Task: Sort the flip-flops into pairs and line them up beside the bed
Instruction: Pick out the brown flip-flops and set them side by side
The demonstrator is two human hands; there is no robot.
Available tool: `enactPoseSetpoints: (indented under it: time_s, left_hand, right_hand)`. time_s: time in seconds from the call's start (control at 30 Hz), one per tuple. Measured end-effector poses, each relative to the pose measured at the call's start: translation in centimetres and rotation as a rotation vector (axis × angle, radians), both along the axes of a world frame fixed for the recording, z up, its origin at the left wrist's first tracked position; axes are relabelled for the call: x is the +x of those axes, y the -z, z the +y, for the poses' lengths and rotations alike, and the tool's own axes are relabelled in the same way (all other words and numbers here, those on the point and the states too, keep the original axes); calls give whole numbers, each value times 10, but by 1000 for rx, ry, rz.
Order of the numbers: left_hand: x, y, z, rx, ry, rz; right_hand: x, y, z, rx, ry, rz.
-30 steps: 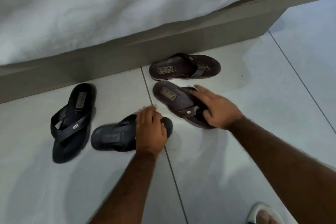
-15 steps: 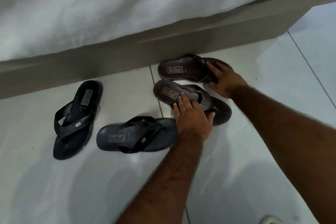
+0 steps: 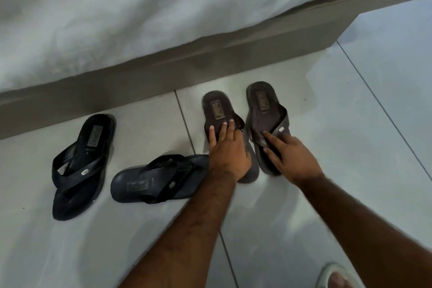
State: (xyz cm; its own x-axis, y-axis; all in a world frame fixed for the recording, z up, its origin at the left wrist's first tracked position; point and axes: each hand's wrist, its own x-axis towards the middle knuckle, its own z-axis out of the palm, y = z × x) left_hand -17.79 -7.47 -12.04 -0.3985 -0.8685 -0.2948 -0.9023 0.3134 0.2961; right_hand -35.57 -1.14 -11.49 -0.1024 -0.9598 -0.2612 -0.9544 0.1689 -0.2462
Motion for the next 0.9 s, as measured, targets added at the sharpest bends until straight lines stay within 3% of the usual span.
enactPoseSetpoints:
  time_s: [0.07, 0.23, 0.47, 0.9]
  left_hand:
    - [-2, 0, -2, -8, 54, -5]
    - [-5, 1, -24, 37, 83, -9]
    - [-24, 1, -58, 150, 96, -4]
    - [-27, 0, -52, 161, 131, -8]
  right_hand:
    - [0, 2, 2, -82, 17, 30]
    - [-3, 7, -25, -63, 142, -189]
    - [-18, 7, -57, 30, 143, -147]
    - [-7, 9, -30, -41, 242, -174]
